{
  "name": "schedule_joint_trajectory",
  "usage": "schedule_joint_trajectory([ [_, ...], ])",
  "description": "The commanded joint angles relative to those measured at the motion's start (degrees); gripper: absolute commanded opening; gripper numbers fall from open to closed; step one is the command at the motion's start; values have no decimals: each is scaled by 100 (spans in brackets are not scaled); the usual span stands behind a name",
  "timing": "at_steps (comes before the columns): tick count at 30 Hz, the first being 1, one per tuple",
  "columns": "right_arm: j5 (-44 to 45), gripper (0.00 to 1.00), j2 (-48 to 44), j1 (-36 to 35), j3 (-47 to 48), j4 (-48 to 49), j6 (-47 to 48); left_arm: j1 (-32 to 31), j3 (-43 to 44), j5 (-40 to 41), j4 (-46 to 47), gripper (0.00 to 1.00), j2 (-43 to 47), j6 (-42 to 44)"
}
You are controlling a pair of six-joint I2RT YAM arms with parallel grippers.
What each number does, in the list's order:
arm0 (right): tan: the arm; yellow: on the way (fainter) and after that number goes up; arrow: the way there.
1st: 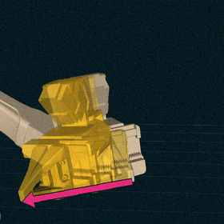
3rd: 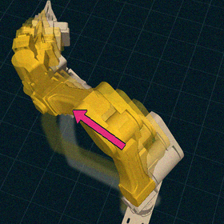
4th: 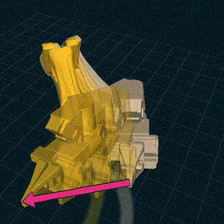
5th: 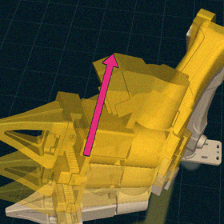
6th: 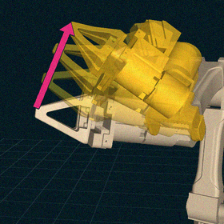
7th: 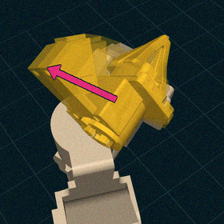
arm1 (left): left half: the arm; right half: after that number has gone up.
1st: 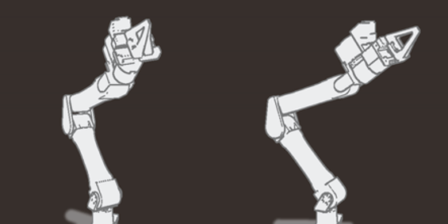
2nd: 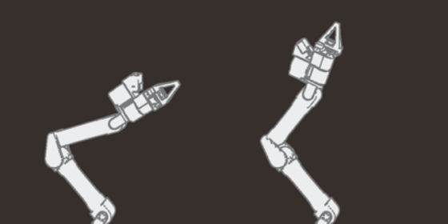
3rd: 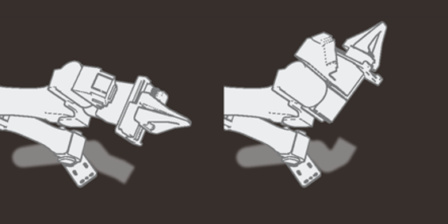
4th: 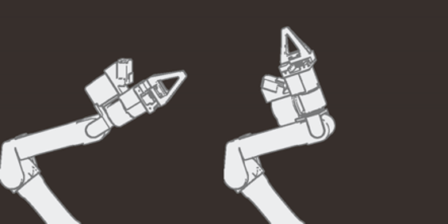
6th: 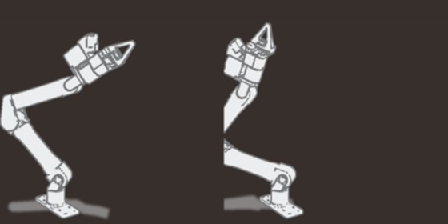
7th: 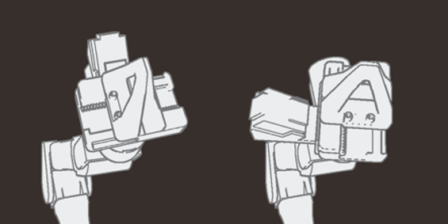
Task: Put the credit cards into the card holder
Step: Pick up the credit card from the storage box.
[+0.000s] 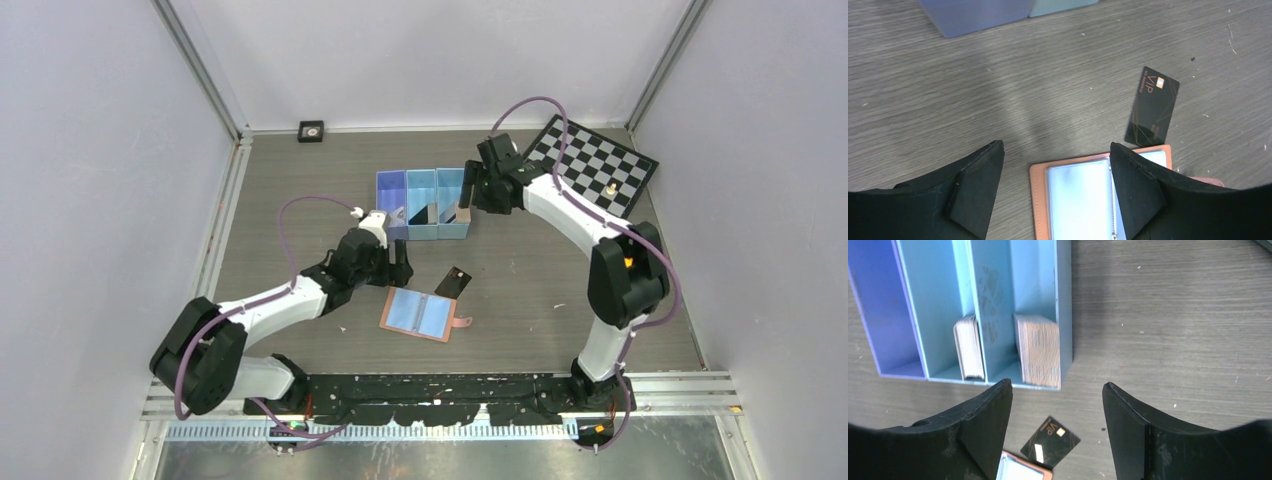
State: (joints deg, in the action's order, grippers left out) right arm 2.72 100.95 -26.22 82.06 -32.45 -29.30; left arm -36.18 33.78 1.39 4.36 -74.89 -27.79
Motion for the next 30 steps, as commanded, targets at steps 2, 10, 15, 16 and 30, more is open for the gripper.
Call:
schedule_joint_trajectory([
  [2, 557, 72, 658, -176, 737, -343, -93, 54, -113, 507, -9, 80, 421, 182],
  [10, 640, 72, 1306, -350, 1360, -406, -198, 65, -197, 547, -118, 80, 636, 198],
  [15, 1018, 71, 1628, -425, 1548, -684, -250, 61, -216, 538, -145, 80, 704, 197],
  [16, 1097, 71, 1651, -422, 1549, -722, -263, 65, -218, 538, -150, 80, 710, 196],
  [30, 1612, 65, 1297, -428, 1580, -1165, -270, 62, -214, 505, -155, 80, 671, 178],
])
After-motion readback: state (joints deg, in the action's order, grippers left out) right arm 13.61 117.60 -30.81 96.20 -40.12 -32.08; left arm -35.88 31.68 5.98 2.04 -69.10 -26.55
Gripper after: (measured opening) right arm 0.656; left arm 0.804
